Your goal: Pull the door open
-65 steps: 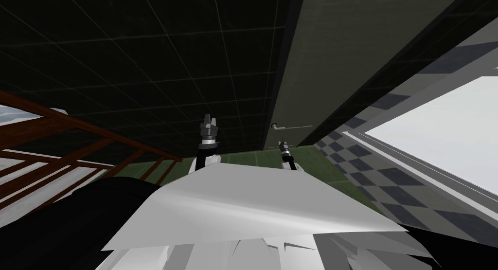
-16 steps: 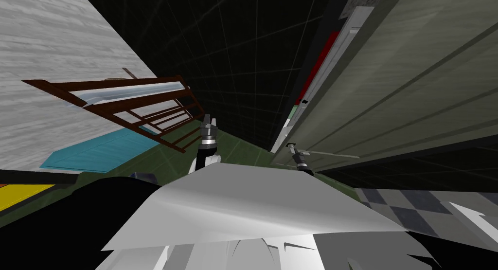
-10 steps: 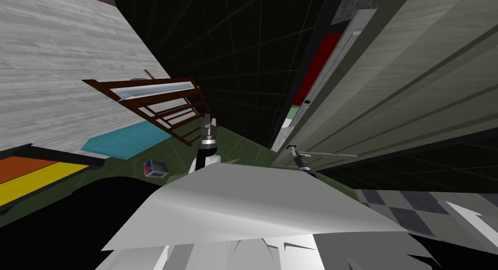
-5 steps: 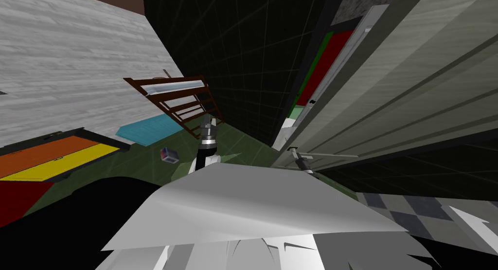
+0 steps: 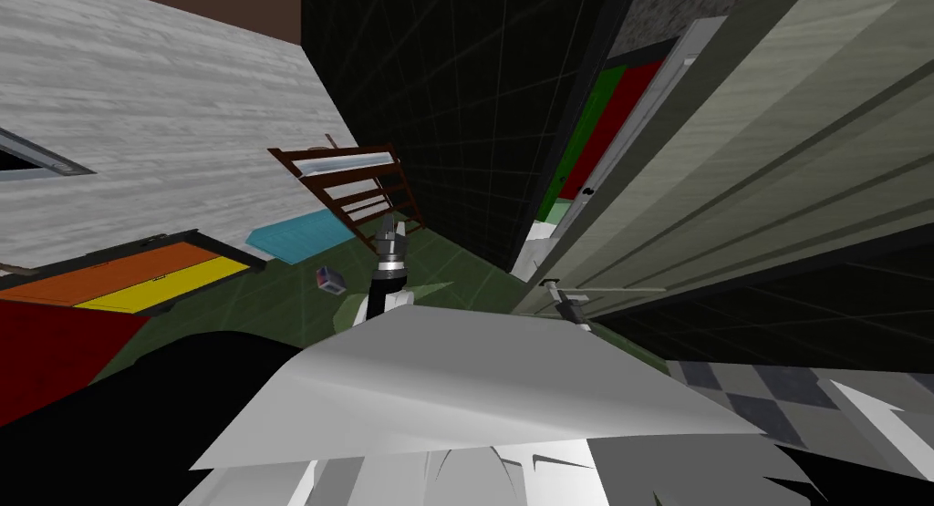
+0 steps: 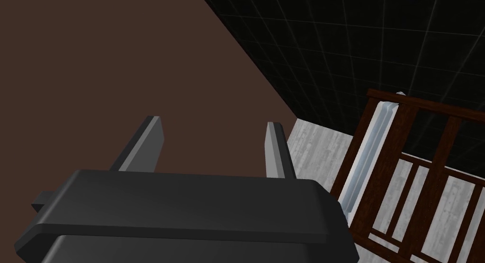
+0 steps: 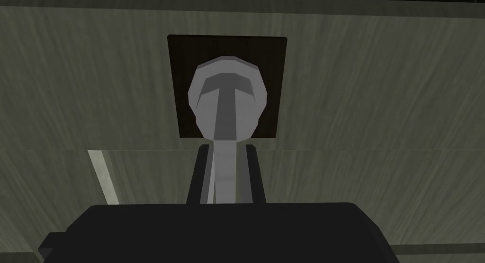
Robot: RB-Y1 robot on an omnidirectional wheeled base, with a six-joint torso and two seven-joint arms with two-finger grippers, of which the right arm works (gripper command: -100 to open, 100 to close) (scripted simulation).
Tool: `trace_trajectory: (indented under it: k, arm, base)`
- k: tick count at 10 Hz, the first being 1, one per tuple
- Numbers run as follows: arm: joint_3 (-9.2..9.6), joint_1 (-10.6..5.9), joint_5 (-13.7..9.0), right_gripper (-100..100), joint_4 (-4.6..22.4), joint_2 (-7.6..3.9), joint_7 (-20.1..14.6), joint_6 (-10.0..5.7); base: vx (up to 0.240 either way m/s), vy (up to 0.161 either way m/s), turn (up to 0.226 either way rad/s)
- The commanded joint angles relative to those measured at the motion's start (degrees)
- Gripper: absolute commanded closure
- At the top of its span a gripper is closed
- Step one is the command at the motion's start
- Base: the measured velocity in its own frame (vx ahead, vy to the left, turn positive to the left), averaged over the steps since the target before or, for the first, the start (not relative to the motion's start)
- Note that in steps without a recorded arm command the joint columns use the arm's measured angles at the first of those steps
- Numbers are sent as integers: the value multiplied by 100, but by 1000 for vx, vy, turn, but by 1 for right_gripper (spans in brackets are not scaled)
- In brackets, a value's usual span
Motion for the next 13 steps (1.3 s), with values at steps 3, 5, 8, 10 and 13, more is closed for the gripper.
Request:
trace_trajectory:
  k: [3, 5, 8, 10, 13]
  arm:
    - [13, 88, -12, 100, 103, -48, -34, -217]
    - [23, 154, -21, 100, 180, -85, -60, -381]
    - [31, 206, -28, 100, 241, -113, -80, -510]
    - [38, 255, -34, 100, 298, -140, -99, -632]
    - [47, 319, -43, 100, 373, -176, -124, -792]
  base:
    - [-153, -66, 177]
    - [-181, -91, 202]
    - [-112, -32, 63]
    - [-147, -53, 196]
    - [-175, -65, 138]
